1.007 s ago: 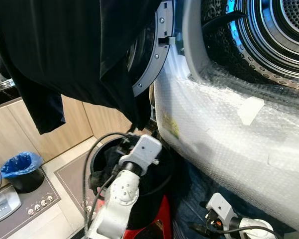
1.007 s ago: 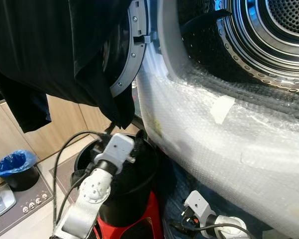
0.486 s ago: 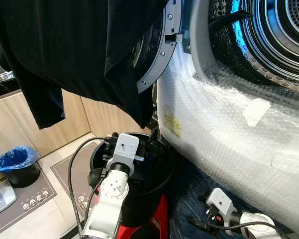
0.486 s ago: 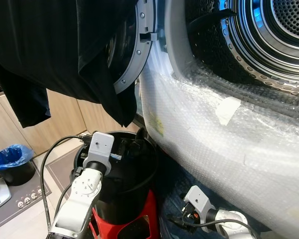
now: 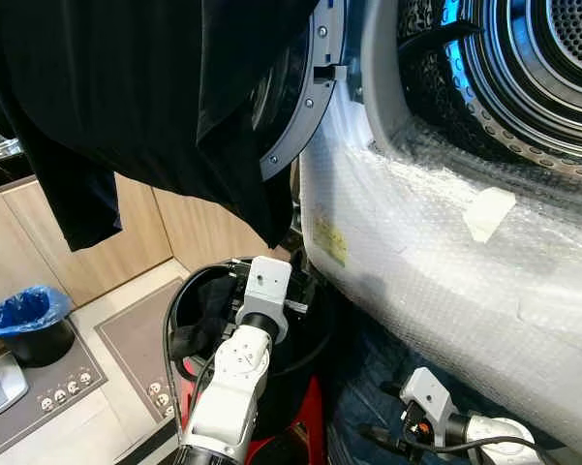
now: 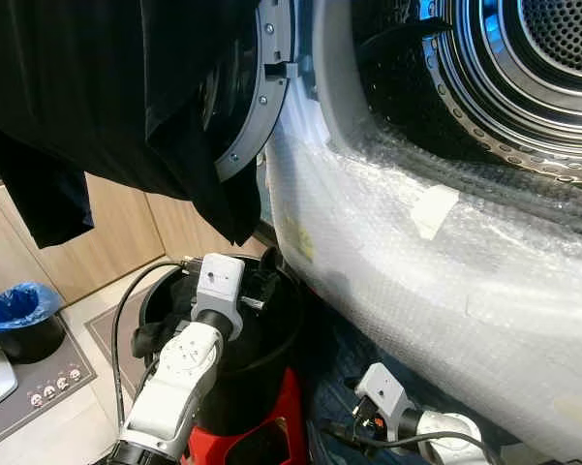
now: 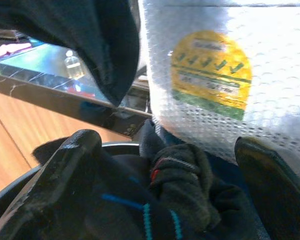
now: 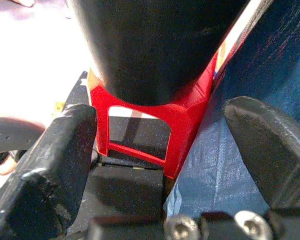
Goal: Clothes washing
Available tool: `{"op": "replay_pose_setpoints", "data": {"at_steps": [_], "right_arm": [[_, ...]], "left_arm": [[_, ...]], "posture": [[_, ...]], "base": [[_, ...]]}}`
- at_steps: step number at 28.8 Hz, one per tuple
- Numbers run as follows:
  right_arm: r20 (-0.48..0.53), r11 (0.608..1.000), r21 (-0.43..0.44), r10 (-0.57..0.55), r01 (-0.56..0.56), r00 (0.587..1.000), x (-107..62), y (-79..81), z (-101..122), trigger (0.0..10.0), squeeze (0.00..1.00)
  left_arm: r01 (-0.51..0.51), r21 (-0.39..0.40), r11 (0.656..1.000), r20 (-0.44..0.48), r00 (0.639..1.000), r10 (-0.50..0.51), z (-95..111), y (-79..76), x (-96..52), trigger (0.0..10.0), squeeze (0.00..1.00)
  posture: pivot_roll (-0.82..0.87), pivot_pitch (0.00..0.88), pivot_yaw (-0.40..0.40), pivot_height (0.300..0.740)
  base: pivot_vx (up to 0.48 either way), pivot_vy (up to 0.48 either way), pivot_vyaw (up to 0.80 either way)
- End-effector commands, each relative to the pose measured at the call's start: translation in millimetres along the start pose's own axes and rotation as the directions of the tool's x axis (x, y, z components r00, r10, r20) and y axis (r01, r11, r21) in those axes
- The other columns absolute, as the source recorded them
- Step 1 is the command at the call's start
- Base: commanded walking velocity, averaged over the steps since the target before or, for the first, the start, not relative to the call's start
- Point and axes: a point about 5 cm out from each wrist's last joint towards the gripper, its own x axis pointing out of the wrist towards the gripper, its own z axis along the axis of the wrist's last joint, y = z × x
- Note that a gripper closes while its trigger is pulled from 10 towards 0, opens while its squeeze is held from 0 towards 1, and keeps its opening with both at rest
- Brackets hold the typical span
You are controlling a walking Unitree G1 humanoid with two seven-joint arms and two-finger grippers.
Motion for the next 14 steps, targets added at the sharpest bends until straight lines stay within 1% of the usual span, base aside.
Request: {"op": "replay_pose_setpoints", "data": {"at_steps": [1, 4, 6, 11, 13, 14], "right_arm": [[0.008, 1.0, -0.002, -0.012, 0.012, 1.0, -4.3, -3.3, 2, 10.0, 0.0], [0.003, 1.0, -0.002, -0.016, 0.016, 1.0, -5.4, -4.6, 2, 10.0, 0.0], [0.005, 1.0, -0.001, -0.011, 0.011, 1.0, -5.3, -4.5, 3, 10.0, 0.0], [0.013, 1.0, -0.014, -0.005, 0.005, 1.0, -4.0, -4.8, 8, 10.0, 0.0], [0.013, 1.0, -0.014, -0.004, 0.005, 1.0, -3.7, -4.8, 8, 10.0, 0.0], [0.014, 1.0, -0.016, -0.002, 0.002, 1.0, -3.2, -4.5, 9, 10.0, 0.0]], "left_arm": [[-0.042, -0.03, 0.999, -0.037, 0.998, 0.041, -6, 3.1, -0.9, 10.0, 0.0], [-0.089, -0.07, 0.994, -0.072, 0.994, 0.084, -10, 7.6, -2.4, 10.0, 0.0], [-0.093, -0.067, 0.993, -0.073, 0.993, 0.088, -10, 8.5, -2.3, 10.0, 0.0], [-0.147, -0.08, 0.986, -0.106, 0.985, 0.139, -13, 13.6, -1.7, 10.0, 0.0], [-0.158, -0.073, 0.985, -0.111, 0.983, 0.149, -14, 14.8, -1.0, 10.0, 0.0], [-0.154, -0.082, 0.985, -0.121, 0.982, 0.144, -15, 15.3, 0.3, 10.0, 0.0]], "posture": [[-0.02, 0.0, -0.009, 0.74], [-0.02, 0.0, -0.013, 0.74], [-0.02, 0.0, -0.014, 0.74], [-0.01, 0.0, -0.018, 0.74], [-0.01, 0.0, -0.018, 0.74], [-0.01, 0.0, -0.018, 0.74]], "base": [[0.0, 0.0, 0.0], [0.0, 0.0, 0.0], [0.0, 0.0, 0.0], [0.0, 0.0, 0.0], [0.0, 0.0, 0.0], [0.0, 0.0, 0.0]]}}
